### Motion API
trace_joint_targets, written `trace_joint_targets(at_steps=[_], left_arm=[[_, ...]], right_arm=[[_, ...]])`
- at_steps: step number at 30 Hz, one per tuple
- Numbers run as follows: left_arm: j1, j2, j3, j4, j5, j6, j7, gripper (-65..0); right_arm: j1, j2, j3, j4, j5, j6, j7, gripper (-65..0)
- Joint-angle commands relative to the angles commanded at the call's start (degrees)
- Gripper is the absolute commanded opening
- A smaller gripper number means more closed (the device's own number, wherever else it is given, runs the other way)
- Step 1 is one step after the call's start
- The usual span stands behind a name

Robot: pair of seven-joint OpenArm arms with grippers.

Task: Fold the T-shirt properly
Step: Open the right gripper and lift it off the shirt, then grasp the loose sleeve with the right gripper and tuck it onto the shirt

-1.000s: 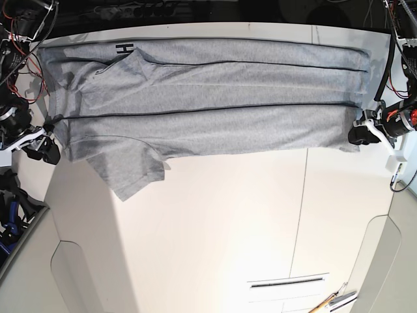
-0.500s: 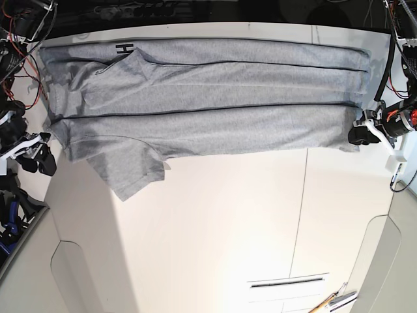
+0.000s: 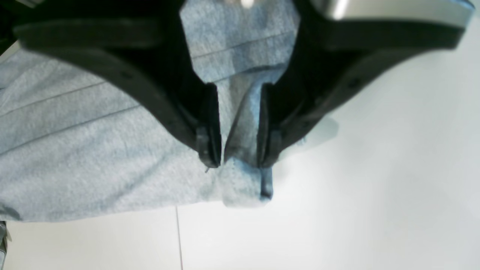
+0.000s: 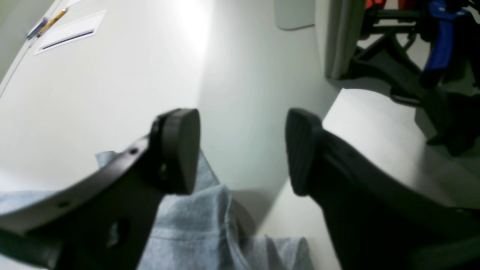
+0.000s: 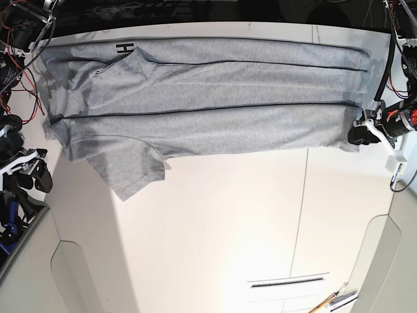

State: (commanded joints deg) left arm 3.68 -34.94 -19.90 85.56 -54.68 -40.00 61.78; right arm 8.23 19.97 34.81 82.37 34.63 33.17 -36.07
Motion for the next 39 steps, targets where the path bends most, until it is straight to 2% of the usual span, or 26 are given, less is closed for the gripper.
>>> trace_joint_targets(at_steps=[9,16,18,22,26,31,39], left_arm=[[0.00,0.00,0.00,0.00,-0.07,0.00,-0.02,-44.9],[0.00,0.00,0.00,0.00,-0.04,0.00,0.17,-44.7],[0.00,0.00,0.00,0.00,-0.07,0.00,0.17,-41.8],[0.00,0.00,0.00,0.00,-0.57,0.00,0.17,-40.5],[0.00,0.00,0.00,0.00,-0.87,0.00,0.17,-40.5],[0.00,0.00,0.00,0.00,-0.90,0.00,0.17,-40.5],[0.00,0.00,0.00,0.00,-2.29,0.00,0.20,-40.6]], right_arm=[[1.40,0.00,0.00,-5.62,-1.42,0.00,2.25,-29.0],[9.33,0.02,-0.13,-19.78,-2.71,0.07,2.89,-29.0],[11.19,0.00,-0.66,-23.78,-2.73,0.13,3.17,-28.9],[13.16,-0.13,-3.74,-27.52,-3.28,0.13,3.41,-29.0],[13.16,-0.28,-10.82,-28.59,-5.84,0.09,5.81,-29.0],[13.14,-3.08,-17.40,-28.98,-7.98,0.04,6.34,-29.0],[13.00,-9.03,-18.56,-29.03,-10.27,0.09,6.25,-29.0]])
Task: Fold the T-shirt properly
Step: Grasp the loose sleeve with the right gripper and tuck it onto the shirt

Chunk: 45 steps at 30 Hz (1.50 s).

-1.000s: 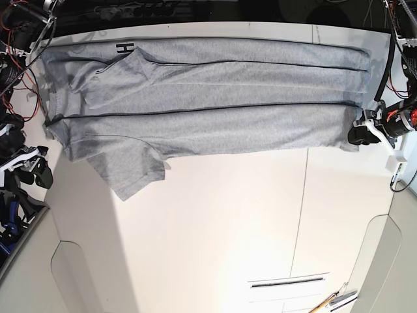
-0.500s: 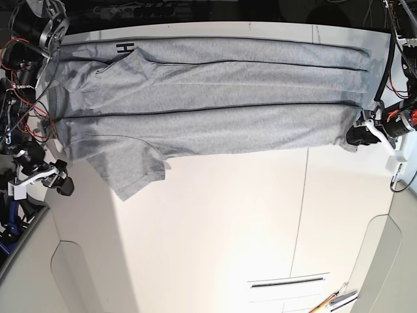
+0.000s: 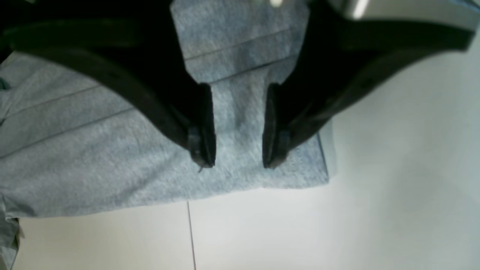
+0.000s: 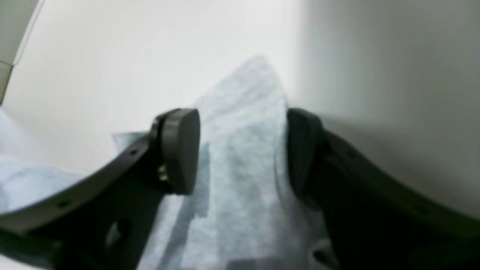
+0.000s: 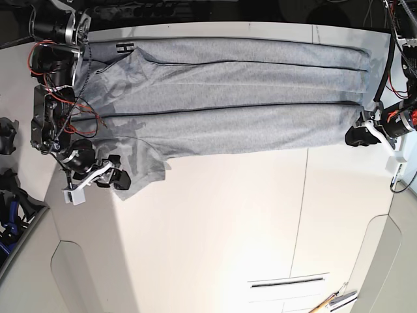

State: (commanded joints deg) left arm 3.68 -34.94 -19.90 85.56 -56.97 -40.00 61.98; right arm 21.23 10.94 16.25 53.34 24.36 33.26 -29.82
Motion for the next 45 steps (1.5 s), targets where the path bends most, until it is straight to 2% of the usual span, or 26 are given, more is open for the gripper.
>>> trace_joint_targets(at_steps=[4,5,6,10,16,20,24,29,36,40,45], left_arm=[[0.00,0.00,0.00,0.00,0.00,0.00,0.00,-40.6],[0.00,0.00,0.00,0.00,0.00,0.00,0.00,-40.5],[0.00,0.00,0.00,0.00,0.02,0.00,0.00,-40.6],[0.00,0.00,0.00,0.00,0.00,0.00,0.00,-40.6],[-0.02,0.00,0.00,0.00,-0.04,0.00,-0.04,-40.6],[-0.02,0.00,0.00,0.00,-0.02,0.00,-0.02,-40.6],[0.00,-0.15,0.00,0.00,-0.31,0.00,-0.02,-40.6],[-0.02,-0.50,-0.07,0.04,-1.53,0.00,0.00,-40.7],[-0.02,-0.48,-0.04,0.04,-1.51,0.00,0.26,-40.7],[-0.02,-0.48,-0.04,0.04,-1.49,0.00,1.07,-40.7],[0.00,-0.46,-0.04,0.04,-1.29,0.00,1.07,-40.7]], right_arm=[[0.00,-1.44,0.00,0.00,0.02,0.00,-0.17,-29.1],[0.00,-1.51,0.00,0.00,0.02,0.00,-0.17,-31.4],[0.02,-1.46,0.00,0.00,0.02,-0.02,-0.17,-36.5],[0.04,-1.44,0.00,0.04,-0.15,0.00,-0.17,-64.7],[0.15,-1.42,0.02,2.51,0.07,0.02,-0.52,-65.0],[-0.17,-1.42,0.00,10.03,0.17,0.02,-5.29,-65.0],[-2.21,-1.11,0.13,20.17,2.67,0.00,-10.19,-65.0],[-8.20,-0.96,1.92,30.40,4.24,0.00,-11.19,-65.0],[-18.49,-0.96,7.45,42.29,10.40,0.02,-13.14,-65.0],[-23.80,-0.96,9.20,46.99,12.13,0.02,-13.62,-65.0],[-28.83,-1.16,9.57,48.24,13.18,0.02,-13.77,-65.0]])
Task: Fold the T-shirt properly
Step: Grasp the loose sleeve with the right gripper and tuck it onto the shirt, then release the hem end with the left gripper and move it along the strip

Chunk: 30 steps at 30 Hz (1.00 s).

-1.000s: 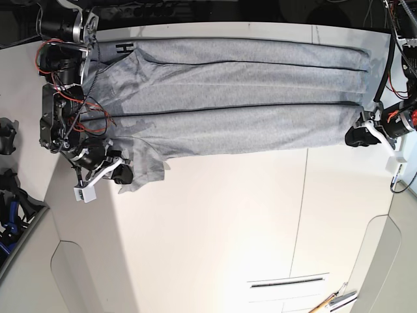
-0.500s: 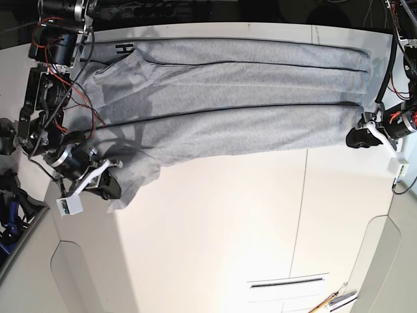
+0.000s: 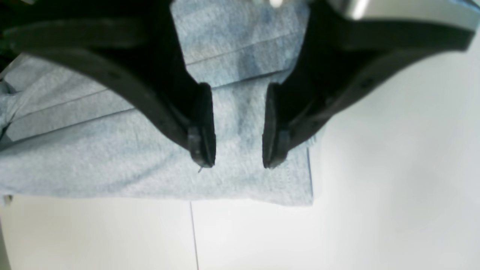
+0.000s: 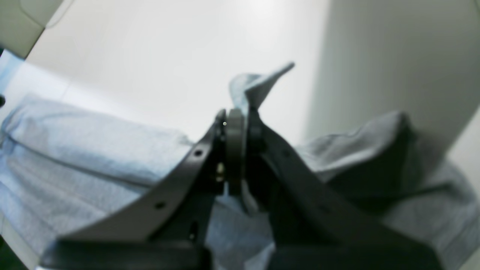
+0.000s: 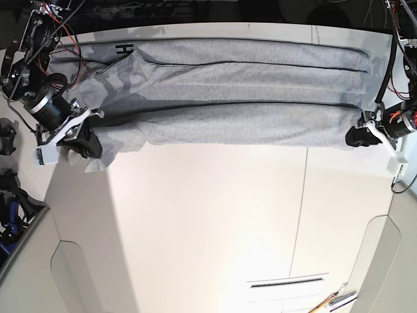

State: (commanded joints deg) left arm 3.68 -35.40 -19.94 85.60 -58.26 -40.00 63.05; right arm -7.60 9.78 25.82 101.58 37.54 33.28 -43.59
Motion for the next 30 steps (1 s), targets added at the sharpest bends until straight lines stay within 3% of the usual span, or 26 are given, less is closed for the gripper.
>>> trace_joint_targets(at_steps=[8,12,13,15,17,20,24,30], left_arm=[[0.02,0.00,0.00,0.00,0.00,0.00,0.00,-40.6],[0.00,0.00,0.00,0.00,-0.24,0.00,-0.04,-38.6],[0.00,0.00,0.00,0.00,-0.24,0.00,-0.07,-35.8],[0.00,0.00,0.00,0.00,-0.24,0.00,-0.24,-31.2],[0.00,0.00,0.00,0.00,-0.24,0.00,-0.20,-30.6],[0.00,-0.02,-0.02,0.00,-0.87,0.00,-0.11,-30.6],[0.02,0.00,-2.51,0.00,-1.66,0.00,0.13,-30.6],[0.20,0.00,-12.46,0.00,-9.73,0.00,5.95,-30.6]], right_arm=[[-7.13,-1.40,0.07,0.00,-0.26,0.00,0.28,-65.0],[-8.17,-1.40,0.04,-0.11,-3.65,-0.07,-0.37,-65.0],[-8.35,-1.40,0.04,-0.13,-4.42,-0.09,-0.42,-59.9],[-8.87,-1.40,0.04,-0.15,-5.07,-0.28,-0.44,-42.0],[-9.42,-1.38,0.04,-0.13,-5.18,-0.50,-0.83,-33.2],[-9.40,-1.36,0.15,-0.13,-4.35,-0.50,-3.19,-33.3],[-9.25,-1.38,2.16,0.61,1.03,-0.48,-5.11,-33.3],[-9.25,-1.38,8.81,7.37,4.68,-0.46,-6.84,-33.4]])
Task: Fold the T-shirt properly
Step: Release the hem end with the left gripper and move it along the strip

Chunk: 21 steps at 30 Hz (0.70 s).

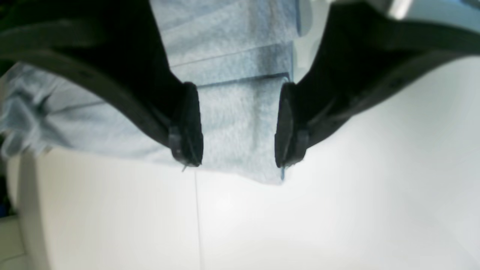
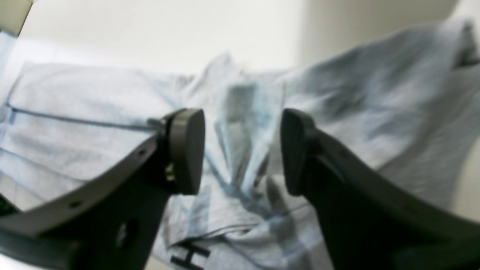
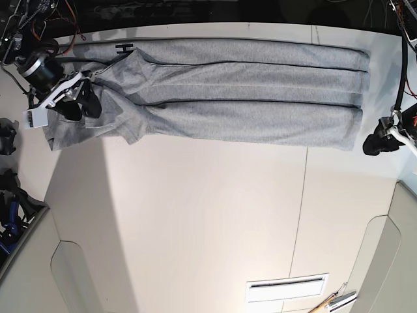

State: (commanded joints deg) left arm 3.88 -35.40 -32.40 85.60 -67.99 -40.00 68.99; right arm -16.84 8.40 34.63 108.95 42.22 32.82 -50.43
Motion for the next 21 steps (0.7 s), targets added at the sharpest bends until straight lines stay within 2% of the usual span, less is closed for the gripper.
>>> trace_joint_targets(at_steps=[2,3,4,6,7,13,21], left_arm=[[0.35,0.00,-2.03,0.00,-1.46,0.00,0.96,-30.6],[0.87,0.00,-2.80,0.00,-1.55,0.00,0.94,-30.6],[1.44,0.00,-3.30,0.00,-1.68,0.00,0.94,-30.6],[2.86,0.02,-3.69,0.00,-1.68,0.00,0.92,-30.6],[3.63,0.02,-3.67,0.00,-1.81,0.00,0.90,-30.6],[7.61,0.59,-3.69,0.00,-4.26,0.00,0.90,-30.6],[10.19,2.73,-3.87,-0.02,-2.43,0.00,0.90,-30.5]], right_arm=[[0.00,0.00,1.62,2.23,0.26,0.00,0.04,-34.6],[0.00,0.00,2.05,3.10,0.26,0.00,0.04,-38.2],[0.00,0.00,2.25,3.58,0.26,0.00,0.04,-44.4],[0.00,-0.02,2.23,3.58,0.26,0.04,0.50,-61.6],[0.02,-0.02,2.21,3.56,0.24,0.07,0.79,-65.0],[0.15,0.00,2.10,2.25,-0.22,0.44,2.67,-65.0],[0.15,-0.02,2.10,-4.42,-0.17,0.44,2.80,-65.0]])
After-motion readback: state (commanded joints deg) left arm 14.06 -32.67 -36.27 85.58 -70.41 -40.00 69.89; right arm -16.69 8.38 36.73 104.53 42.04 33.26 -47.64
